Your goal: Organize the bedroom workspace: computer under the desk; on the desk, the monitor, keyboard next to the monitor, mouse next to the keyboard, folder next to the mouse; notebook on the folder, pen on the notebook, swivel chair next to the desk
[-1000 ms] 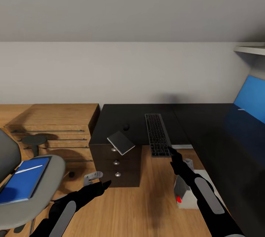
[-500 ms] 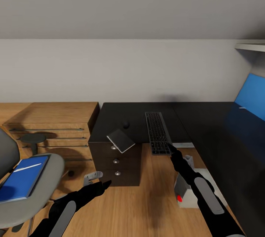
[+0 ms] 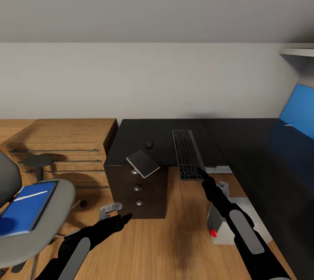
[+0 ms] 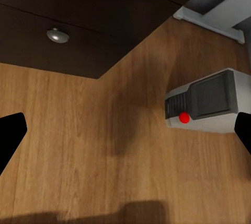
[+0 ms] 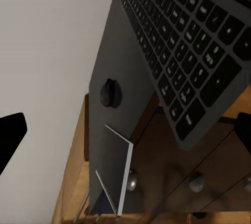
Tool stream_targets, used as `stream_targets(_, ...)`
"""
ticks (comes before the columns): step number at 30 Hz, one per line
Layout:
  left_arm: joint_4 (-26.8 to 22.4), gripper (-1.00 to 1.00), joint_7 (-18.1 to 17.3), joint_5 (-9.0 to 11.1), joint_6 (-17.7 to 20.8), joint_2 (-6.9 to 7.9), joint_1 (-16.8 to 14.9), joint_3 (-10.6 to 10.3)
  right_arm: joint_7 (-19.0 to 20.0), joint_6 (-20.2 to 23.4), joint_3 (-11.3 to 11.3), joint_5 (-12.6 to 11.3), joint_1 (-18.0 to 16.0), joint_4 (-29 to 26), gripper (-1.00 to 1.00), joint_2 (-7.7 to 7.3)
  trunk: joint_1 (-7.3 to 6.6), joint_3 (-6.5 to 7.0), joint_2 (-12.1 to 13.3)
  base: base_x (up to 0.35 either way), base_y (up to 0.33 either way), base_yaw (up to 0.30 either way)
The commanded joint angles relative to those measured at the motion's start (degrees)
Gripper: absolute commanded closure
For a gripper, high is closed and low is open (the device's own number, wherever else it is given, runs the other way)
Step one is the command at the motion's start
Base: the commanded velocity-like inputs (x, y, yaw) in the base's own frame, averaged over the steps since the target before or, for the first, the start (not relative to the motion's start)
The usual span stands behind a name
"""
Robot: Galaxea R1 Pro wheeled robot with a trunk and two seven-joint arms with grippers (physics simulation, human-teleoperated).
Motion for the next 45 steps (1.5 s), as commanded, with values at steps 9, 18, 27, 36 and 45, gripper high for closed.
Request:
stream_targets(9, -0.06, -1.00, 0.41, 0.57, 0.16, 0.05, 0.02, -0.15, 0.06, 0.27, 0.04, -0.37, -0.03, 0.21, -1.00, -0.09, 1.98, -1.67, -3.65, 0.000, 0.000, 0.000)
stream_targets(18, -0.04, -1.00, 0.41, 0.56, 0.16, 0.05, 0.02, -0.15, -0.12, 0.37, -0.03, -0.49, -0.03, 0.46, -1.00, -0.74, 3.96, -3.29, -7.26, 0.000, 0.000, 0.000)
stream_targets(27, 0.06, -1.00, 0.41, 0.62, 0.16, -0.04, 0.05, -0.19, -0.30, 0.29, -0.03, -0.51, -0.03, 0.51, -1.00, -0.93, 5.93, -4.91, -10.87, 0.000, 0.000, 0.000)
stream_targets(36, 0.11, -1.00, 0.41, 0.63, 0.16, -0.04, 0.05, -0.24, -0.35, 0.29, -0.03, -0.48, -0.03, 0.52, -1.00, -0.95, 7.91, -6.52, -14.48, 0.000, 0.000, 0.000)
stream_targets(45, 0.16, -1.00, 0.41, 0.64, 0.16, -0.04, 0.05, -0.24, -0.44, 0.13, 0.05, -0.42, -0.03, 0.71, -1.00, -0.91, 9.89, -8.14, -18.09, 0.000, 0.000, 0.000)
